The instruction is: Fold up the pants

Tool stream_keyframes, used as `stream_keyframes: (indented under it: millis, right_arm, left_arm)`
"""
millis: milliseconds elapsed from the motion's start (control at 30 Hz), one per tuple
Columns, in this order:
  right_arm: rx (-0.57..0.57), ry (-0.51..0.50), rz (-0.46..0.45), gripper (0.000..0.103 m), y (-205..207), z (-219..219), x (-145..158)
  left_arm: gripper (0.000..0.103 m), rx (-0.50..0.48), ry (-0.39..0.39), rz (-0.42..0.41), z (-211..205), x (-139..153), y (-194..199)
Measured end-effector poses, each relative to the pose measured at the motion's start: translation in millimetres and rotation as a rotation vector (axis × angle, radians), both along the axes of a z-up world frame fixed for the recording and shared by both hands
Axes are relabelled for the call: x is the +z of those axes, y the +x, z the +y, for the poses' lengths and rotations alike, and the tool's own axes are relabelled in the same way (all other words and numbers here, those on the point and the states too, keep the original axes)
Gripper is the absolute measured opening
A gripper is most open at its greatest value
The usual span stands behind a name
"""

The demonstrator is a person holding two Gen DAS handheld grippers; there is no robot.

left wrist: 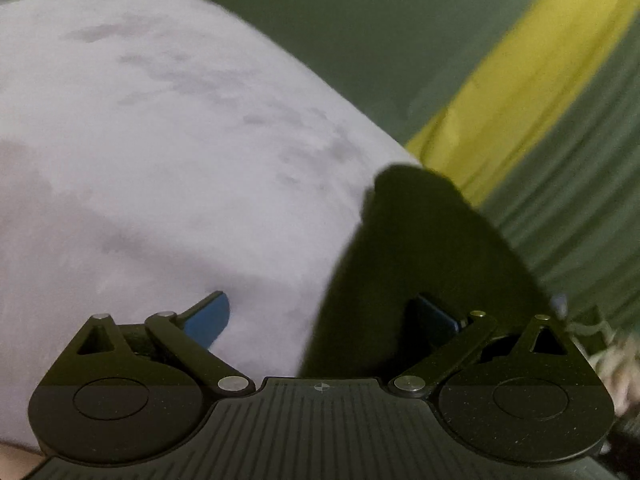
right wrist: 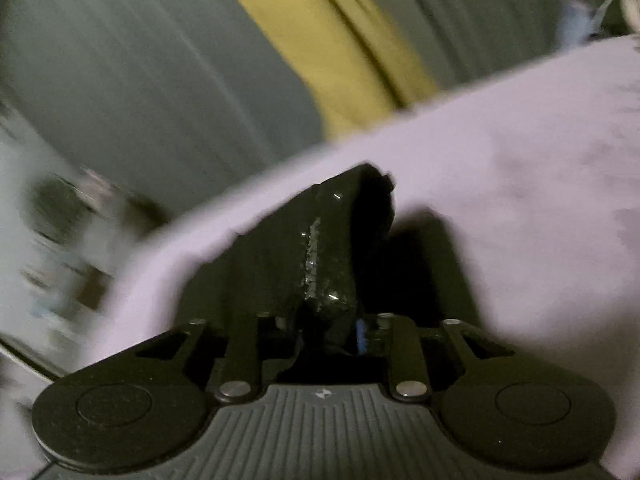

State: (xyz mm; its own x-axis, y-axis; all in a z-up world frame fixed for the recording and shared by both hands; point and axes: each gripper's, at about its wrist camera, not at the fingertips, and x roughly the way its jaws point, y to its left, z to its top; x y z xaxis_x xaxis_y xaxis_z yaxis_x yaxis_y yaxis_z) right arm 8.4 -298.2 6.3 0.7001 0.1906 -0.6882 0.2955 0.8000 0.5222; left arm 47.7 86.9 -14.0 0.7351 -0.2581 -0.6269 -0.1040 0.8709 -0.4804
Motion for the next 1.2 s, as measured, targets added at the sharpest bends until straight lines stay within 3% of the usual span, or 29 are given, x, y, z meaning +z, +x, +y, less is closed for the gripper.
stream_keyframes:
  millis: [100, 167, 233, 267, 333, 400, 533, 600, 667, 733, 767, 833, 867, 1067, 1200]
  right_arm:
    - [-0.045, 0.231, -0.005, 0.054, 1.8, -25.1, -15.2]
    - [-0.028, 0.311, -0.004, 0.062, 9.4, -31.1, -21.2]
    - [-0.023, 0.341, 0.007, 0.062, 19.1, -31.6, -25.9]
    - [-0.017, 0.335, 0.012, 0.061, 23.8, -31.0, -26.2]
    - [-0.009, 0.278, 0.006, 0.036, 20.4, -16.1, -24.1]
    - [0.021, 0.176, -0.030, 0.025, 19.8, -1.5, -11.6]
    - [0.053, 0.010, -0.126, 0.020, -0.9, 18.6, 23.6]
    - [0.048, -0.035, -0.177, 0.020, -13.6, 20.7, 37.3]
    - [0.042, -0.077, -0.182, 0.020, -17.7, 23.8, 45.4]
    - [0.045, -0.097, -0.147, 0.020, -19.7, 19.1, 37.9]
    - [0.049, -0.133, -0.102, 0.025, -12.5, 21.8, 30.5]
    - [0.067, -0.237, 0.006, 0.044, -1.5, 21.8, 8.5]
    - [0.048, -0.229, 0.027, 0.052, 0.6, 18.9, 6.3]
    - [0.054, -0.231, 0.004, 0.070, -5.0, 13.5, 41.3]
    - [-0.032, -0.384, -0.025, 0.077, -14.9, 14.6, 68.4]
  left_arm:
    - [0.102, 0.005, -0.041, 0.013, 6.0, -3.3, 1.1]
    - [0.102, 0.011, -0.054, 0.019, 7.0, -4.5, 2.8]
    - [0.102, 0.013, -0.033, 0.015, 4.2, -4.1, 2.7]
    - [0.102, 0.016, -0.030, 0.012, 3.2, -3.9, 3.2]
    - [0.102, 0.019, -0.057, -0.003, 5.3, -3.4, 2.0]
    - [0.099, 0.017, -0.080, -0.031, 7.4, -1.1, -2.7]
    - [0.098, -0.026, -0.099, -0.105, 5.7, 7.2, -10.9]
    - [0.098, -0.059, -0.053, -0.126, -2.5, 10.7, -13.2]
    - [0.098, -0.087, 0.004, -0.096, -12.0, 9.2, -10.1]
    - [0.099, -0.101, 0.067, -0.016, -21.7, 2.4, -1.0]
    - [0.100, -0.109, 0.102, 0.005, -27.1, -0.1, 1.9]
    - [0.101, -0.109, 0.186, -0.019, -36.8, 2.9, -0.4]
    - [0.101, -0.107, 0.207, -0.030, -38.9, 4.5, -2.2]
    - [0.100, -0.069, 0.170, -0.087, -30.5, 10.7, -9.6]
    - [0.100, -0.056, 0.167, -0.114, -29.4, 11.5, -7.6]
